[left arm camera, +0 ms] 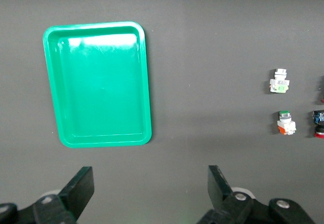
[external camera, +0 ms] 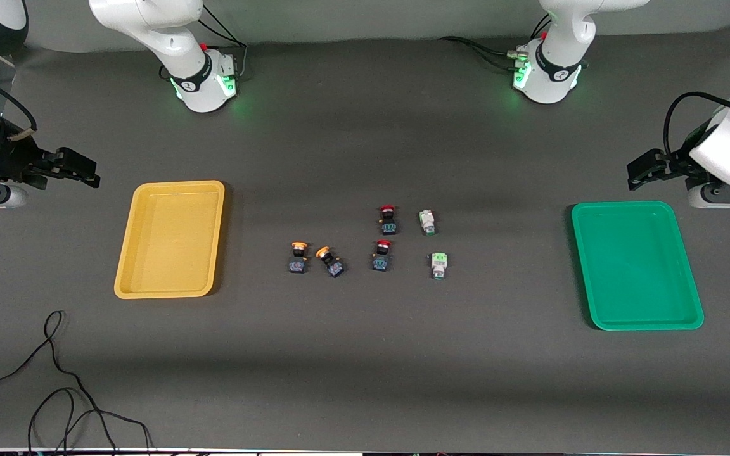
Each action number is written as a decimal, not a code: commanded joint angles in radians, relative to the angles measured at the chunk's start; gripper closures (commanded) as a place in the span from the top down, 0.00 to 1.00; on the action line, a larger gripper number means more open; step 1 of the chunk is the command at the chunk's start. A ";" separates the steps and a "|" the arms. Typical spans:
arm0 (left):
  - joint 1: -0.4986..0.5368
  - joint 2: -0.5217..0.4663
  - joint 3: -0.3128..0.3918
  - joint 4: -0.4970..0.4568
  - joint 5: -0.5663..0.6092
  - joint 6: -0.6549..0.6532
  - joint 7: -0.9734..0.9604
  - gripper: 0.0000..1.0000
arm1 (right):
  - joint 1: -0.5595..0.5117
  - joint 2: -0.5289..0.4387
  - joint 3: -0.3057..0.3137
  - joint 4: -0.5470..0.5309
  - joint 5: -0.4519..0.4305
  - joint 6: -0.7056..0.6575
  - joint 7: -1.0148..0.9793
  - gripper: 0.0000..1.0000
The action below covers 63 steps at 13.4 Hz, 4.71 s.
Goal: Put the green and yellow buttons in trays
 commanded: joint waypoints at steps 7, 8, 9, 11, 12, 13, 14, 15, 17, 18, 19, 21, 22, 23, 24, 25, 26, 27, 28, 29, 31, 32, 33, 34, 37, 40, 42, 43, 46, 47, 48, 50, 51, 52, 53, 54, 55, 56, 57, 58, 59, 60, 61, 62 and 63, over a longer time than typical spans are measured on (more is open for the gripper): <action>-0.009 -0.011 0.004 0.000 0.011 -0.018 0.010 1.00 | -0.007 0.012 0.008 0.024 0.002 -0.014 -0.002 1.00; -0.009 -0.011 0.004 0.000 0.011 -0.019 0.010 1.00 | -0.006 0.012 0.011 0.024 0.027 -0.014 0.001 1.00; -0.009 -0.011 0.004 0.000 0.013 -0.019 0.010 1.00 | -0.006 0.012 0.013 0.025 0.054 -0.014 0.030 1.00; -0.009 -0.013 0.004 0.000 0.011 -0.024 0.010 1.00 | 0.016 0.017 0.035 0.025 0.073 -0.006 0.103 1.00; -0.009 -0.014 0.004 0.000 0.011 -0.024 0.010 1.00 | 0.040 0.023 0.037 0.025 0.073 -0.002 0.135 1.00; -0.009 -0.014 0.004 0.000 0.011 -0.025 0.010 1.00 | 0.074 0.029 0.039 0.025 0.073 0.001 0.178 1.00; -0.009 -0.014 0.004 0.000 0.011 -0.025 0.010 1.00 | 0.109 0.046 0.039 0.028 0.071 0.006 0.224 1.00; -0.009 -0.016 0.004 0.000 0.011 -0.025 0.010 1.00 | 0.134 0.054 0.039 0.028 0.071 0.017 0.266 1.00; -0.009 -0.016 0.004 0.000 0.011 -0.025 0.004 1.00 | 0.186 0.087 0.039 0.042 0.073 0.027 0.336 1.00; -0.016 -0.016 0.003 -0.002 0.011 -0.025 -0.004 1.00 | 0.215 0.110 0.039 0.056 0.073 0.037 0.373 1.00; -0.029 -0.016 0.003 -0.006 0.011 -0.024 -0.023 1.00 | 0.240 0.133 0.039 0.064 0.074 0.049 0.407 1.00; -0.080 -0.016 -0.003 -0.026 0.011 -0.013 -0.109 1.00 | 0.289 0.175 0.039 0.064 0.074 0.093 0.461 1.00; -0.113 -0.014 -0.005 -0.034 0.004 -0.001 -0.155 1.00 | 0.307 0.199 0.039 0.061 0.074 0.110 0.481 1.00; -0.140 -0.011 -0.005 -0.053 -0.012 0.017 -0.189 1.00 | 0.329 0.228 0.039 0.058 0.076 0.133 0.507 1.00; -0.167 -0.008 -0.005 -0.078 -0.033 0.059 -0.226 1.00 | 0.345 0.259 0.039 0.056 0.090 0.153 0.525 1.00; -0.193 -0.002 -0.005 -0.101 -0.059 0.099 -0.272 1.00 | 0.353 0.284 0.039 0.053 0.106 0.170 0.530 1.00; -0.227 0.001 -0.006 -0.123 -0.070 0.128 -0.319 1.00 | 0.356 0.310 0.039 0.044 0.117 0.193 0.528 1.00; -0.277 0.002 -0.008 -0.141 -0.070 0.155 -0.388 1.00 | 0.358 0.330 0.039 0.029 0.119 0.227 0.530 1.00; -0.330 0.004 -0.010 -0.153 -0.070 0.174 -0.484 1.00 | 0.358 0.351 0.039 0.003 0.119 0.268 0.530 1.00; -0.388 0.021 -0.010 -0.153 -0.069 0.189 -0.584 1.00 | 0.358 0.368 0.039 -0.022 0.119 0.315 0.530 1.00; -0.463 0.038 -0.010 -0.153 -0.069 0.218 -0.715 1.00 | 0.361 0.400 0.039 -0.071 0.119 0.414 0.530 1.00; -0.497 0.044 -0.010 -0.153 -0.069 0.237 -0.758 1.00 | 0.375 0.419 0.039 -0.093 0.119 0.452 0.530 1.00; -0.525 0.058 -0.010 -0.153 -0.069 0.249 -0.811 1.00 | 0.388 0.436 0.037 -0.120 0.119 0.501 0.533 1.00; -0.551 0.068 -0.010 -0.153 -0.069 0.258 -0.852 1.00 | 0.396 0.445 0.037 -0.154 0.119 0.565 0.547 1.00; -0.572 0.116 -0.010 -0.158 -0.061 0.280 -0.875 1.00 | 0.425 0.523 0.034 -0.199 0.110 0.698 0.564 1.00; -0.583 0.189 -0.008 -0.218 -0.049 0.387 -0.863 1.00 | 0.427 0.586 0.031 -0.200 0.105 0.779 0.562 1.00; -0.615 0.269 -0.008 -0.245 0.003 0.480 -0.863 1.00 | 0.428 0.621 0.029 -0.200 0.102 0.817 0.558 1.00; -0.625 0.306 -0.008 -0.245 0.020 0.510 -0.863 1.00 | 0.427 0.637 0.026 -0.202 0.091 0.837 0.557 1.00; -0.628 0.389 -0.010 -0.271 0.023 0.640 -0.860 1.00 | 0.424 0.676 0.023 -0.200 0.077 0.889 0.557 1.00; -0.628 0.425 -0.010 -0.282 0.026 0.691 -0.860 1.00 | 0.425 0.687 0.016 -0.202 0.074 0.908 0.557 1.00; -0.622 0.458 -0.008 -0.291 0.028 0.747 -0.858 1.00 | 0.425 0.695 0.014 -0.202 0.074 0.923 0.557 0.95; -0.625 0.492 -0.010 -0.311 0.028 0.814 -0.860 1.00 | 0.425 0.698 0.013 -0.200 0.074 0.930 0.554 0.19; -0.625 0.496 -0.008 -0.313 0.028 0.820 -0.860 1.00 | 0.425 0.693 0.013 -0.202 0.074 0.928 0.554 0.00; -0.623 0.501 -0.008 -0.313 0.028 0.821 -0.858 1.00 | 0.425 0.683 0.013 -0.202 0.074 0.920 0.556 0.00; -0.625 0.510 -0.008 -0.313 0.045 0.821 -0.857 1.00 | 0.422 0.666 0.013 -0.202 0.074 0.907 0.557 0.00; -0.626 0.525 -0.008 -0.314 0.080 0.823 -0.857 0.99 | 0.421 0.635 0.013 -0.200 0.074 0.869 0.550 0.00; -0.625 0.532 -0.008 -0.314 0.091 0.828 -0.857 0.99 | 0.418 0.596 0.013 -0.199 0.076 0.821 0.550 0.00; -0.626 0.532 -0.008 -0.324 0.091 0.846 -0.857 0.97 | 0.418 0.548 0.011 -0.197 0.076 0.766 0.550 0.00; -0.628 0.535 -0.008 -0.334 0.091 0.864 -0.857 0.94 | 0.415 0.498 0.011 -0.191 0.077 0.686 0.547 0.00; -0.628 0.535 -0.010 -0.350 0.091 0.887 -0.857 0.84 | 0.413 0.445 0.008 -0.185 0.079 0.604 0.544 0.00; -0.628 0.533 -0.010 -0.354 0.091 0.895 -0.861 0.66 | 0.413 0.390 0.000 -0.182 0.079 0.531 0.542 0.00; -0.628 0.530 -0.010 -0.354 0.091 0.900 -0.873 0.44 | 0.413 0.338 -0.021 -0.180 0.082 0.468 0.516 0.00; -0.628 0.527 -0.010 -0.354 0.089 0.901 -0.878 0.25 | 0.413 0.290 -0.053 -0.180 0.088 0.406 0.467 0.00; -0.628 0.524 -0.010 -0.354 0.082 0.903 -0.880 0.14 | 0.413 0.246 -0.090 -0.180 0.088 0.349 0.415 0.00; -0.626 0.521 -0.011 -0.353 0.079 0.901 -0.884 0.14 | 0.413 0.208 -0.131 -0.180 0.088 0.298 0.356 0.00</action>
